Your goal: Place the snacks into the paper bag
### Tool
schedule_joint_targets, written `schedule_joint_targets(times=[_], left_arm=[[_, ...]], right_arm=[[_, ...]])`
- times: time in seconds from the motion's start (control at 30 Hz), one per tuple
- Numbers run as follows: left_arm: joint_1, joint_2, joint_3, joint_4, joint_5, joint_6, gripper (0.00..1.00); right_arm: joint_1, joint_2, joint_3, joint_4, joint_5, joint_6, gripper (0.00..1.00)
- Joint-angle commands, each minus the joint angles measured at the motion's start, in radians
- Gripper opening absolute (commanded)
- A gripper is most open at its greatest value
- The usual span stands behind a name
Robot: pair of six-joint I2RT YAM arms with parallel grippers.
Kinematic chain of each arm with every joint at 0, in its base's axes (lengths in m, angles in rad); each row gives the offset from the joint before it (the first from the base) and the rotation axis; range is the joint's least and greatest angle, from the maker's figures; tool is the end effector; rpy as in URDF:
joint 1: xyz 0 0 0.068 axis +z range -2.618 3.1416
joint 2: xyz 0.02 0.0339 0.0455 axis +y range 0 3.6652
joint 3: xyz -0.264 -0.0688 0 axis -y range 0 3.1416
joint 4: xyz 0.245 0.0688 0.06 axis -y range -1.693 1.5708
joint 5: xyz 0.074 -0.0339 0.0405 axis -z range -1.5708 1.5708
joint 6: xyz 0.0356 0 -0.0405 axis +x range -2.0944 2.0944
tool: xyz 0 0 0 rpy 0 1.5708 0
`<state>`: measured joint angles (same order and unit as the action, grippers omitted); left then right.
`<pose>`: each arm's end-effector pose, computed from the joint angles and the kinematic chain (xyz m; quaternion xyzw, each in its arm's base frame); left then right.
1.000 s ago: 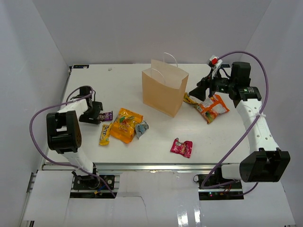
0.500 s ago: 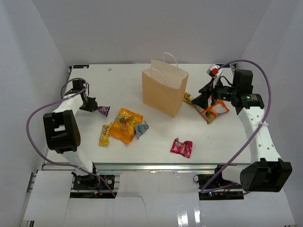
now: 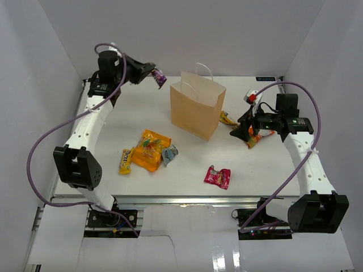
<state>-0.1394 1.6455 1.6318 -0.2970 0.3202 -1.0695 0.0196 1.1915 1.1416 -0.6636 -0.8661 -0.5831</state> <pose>0.3828 -0.0650 0.4004 -0.2738 0.7551 -0.4365 0.4054 0.2427 0.0319 0.3429 -0.4116 0.7366 0.2617 0.4685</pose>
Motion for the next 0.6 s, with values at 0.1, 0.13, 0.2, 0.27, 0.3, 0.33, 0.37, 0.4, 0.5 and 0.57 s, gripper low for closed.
schedule_joint_targets(times=[0.1,0.13,0.2,0.27,0.3,0.33,0.37,0.4,0.5,0.57], left_arm=[[-0.132,0.146,0.296,0.050,0.022,0.026,0.02],[-0.149,0.187,0.324,0.048,0.019,0.025,0.02],[-0.169,0.229,0.404,0.052,0.020,0.017,0.02],[-0.201,0.286,0.448,0.050,0.023,0.016,0.03],[-0.213,0.301,0.482,0.048,0.025,0.016,0.03],[-0.224,0.313,0.491,0.048,0.026,0.017,0.04],[-0.245,0.330,0.494,0.047,0.026,0.020,0.05],[-0.255,0.335,0.494,0.047,0.026,0.022,0.06],[-0.282,0.333,0.468,0.044,0.025,0.037,0.14],[-0.295,0.321,0.445,0.044,0.017,0.049,0.24]], right_arm=[[-0.004,-0.039,-0.034,-0.022,-0.027,-0.032,0.79],[-0.004,-0.044,-0.042,-0.024,-0.028,-0.035,0.79],[-0.004,-0.049,-0.048,-0.033,-0.027,-0.040,0.79],[-0.004,-0.055,-0.059,-0.036,-0.027,-0.046,0.79],[-0.004,-0.056,-0.062,-0.040,-0.027,-0.047,0.79],[-0.004,-0.061,-0.069,-0.045,-0.028,-0.052,0.79],[-0.003,-0.064,-0.072,-0.048,-0.028,-0.066,0.79],[-0.004,-0.064,-0.072,-0.068,-0.037,-0.078,0.79],[-0.003,-0.066,-0.075,-0.182,-0.109,-0.208,0.80],[0.003,-0.063,-0.075,-0.284,-0.163,-0.408,0.80]])
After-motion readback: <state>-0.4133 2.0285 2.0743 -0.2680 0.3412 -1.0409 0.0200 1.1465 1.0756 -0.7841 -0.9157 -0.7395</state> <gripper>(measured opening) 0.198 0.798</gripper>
